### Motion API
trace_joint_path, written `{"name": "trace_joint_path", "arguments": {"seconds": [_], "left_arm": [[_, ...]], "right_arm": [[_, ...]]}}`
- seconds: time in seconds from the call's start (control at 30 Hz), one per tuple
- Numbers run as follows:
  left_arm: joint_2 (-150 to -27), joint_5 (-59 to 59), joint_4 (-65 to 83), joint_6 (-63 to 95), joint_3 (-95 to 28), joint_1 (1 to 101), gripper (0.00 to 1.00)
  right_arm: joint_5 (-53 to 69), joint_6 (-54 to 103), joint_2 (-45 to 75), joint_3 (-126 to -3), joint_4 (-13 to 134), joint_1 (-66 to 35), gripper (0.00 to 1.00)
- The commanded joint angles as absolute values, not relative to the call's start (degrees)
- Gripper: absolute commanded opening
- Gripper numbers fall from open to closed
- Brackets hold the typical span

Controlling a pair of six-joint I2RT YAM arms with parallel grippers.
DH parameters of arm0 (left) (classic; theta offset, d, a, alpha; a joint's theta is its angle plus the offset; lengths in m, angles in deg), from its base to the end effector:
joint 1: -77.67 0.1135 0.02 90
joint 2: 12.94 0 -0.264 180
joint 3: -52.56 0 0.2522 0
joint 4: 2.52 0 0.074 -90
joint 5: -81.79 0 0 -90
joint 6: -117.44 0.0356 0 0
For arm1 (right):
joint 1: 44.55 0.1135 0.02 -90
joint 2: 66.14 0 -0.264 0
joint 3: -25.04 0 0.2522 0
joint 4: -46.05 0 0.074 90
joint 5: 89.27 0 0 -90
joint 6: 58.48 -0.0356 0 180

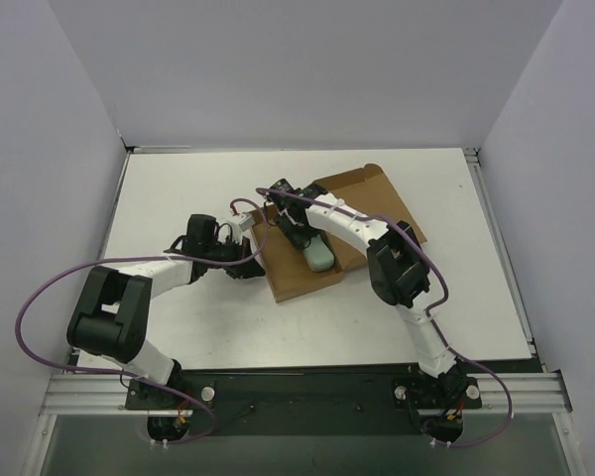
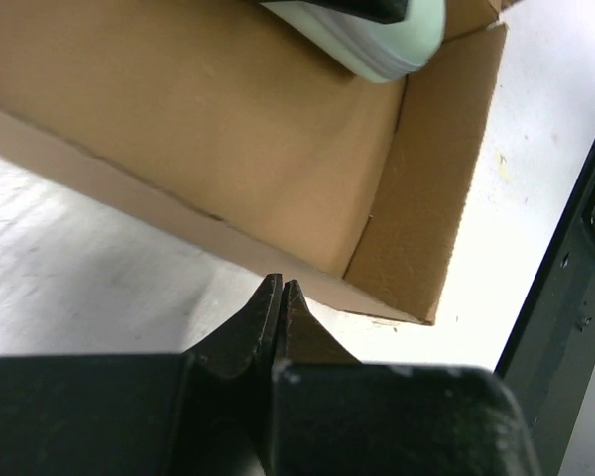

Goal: Unpack the express box

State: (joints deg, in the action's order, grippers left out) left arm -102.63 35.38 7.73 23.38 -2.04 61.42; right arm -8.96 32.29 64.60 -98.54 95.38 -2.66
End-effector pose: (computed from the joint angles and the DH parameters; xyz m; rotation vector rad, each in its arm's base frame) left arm 0.2764 -0.1061 0.1615 0.6185 2.2421 -1.0696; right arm 0.3783 0.3312 0.1911 -0.8622 2.3859 0.0669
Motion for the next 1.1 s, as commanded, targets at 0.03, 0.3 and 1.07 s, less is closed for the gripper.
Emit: {"name": "trace_joint_path", "arguments": {"seconds": [0.03,0.3,1.07], "left_arm": [[-103.02,37.84,4.21,20.76,-5.49,65.97,0.01],[-105.57,38.72,7.63,21.54,-11.11,67.74,0.01],[-107.51,36.88,16.42,25.94,-18.32,67.74,0.04]], "right_arm": [[0.02,37.13,60.7,-101.3,99.27,-3.86,0.18],[4.78,35.65,42.42,-98.94,99.36,-9.82,0.14],[-5.85,53.21,29.92,-58.97,81.98,-53.08,0.27]]}}
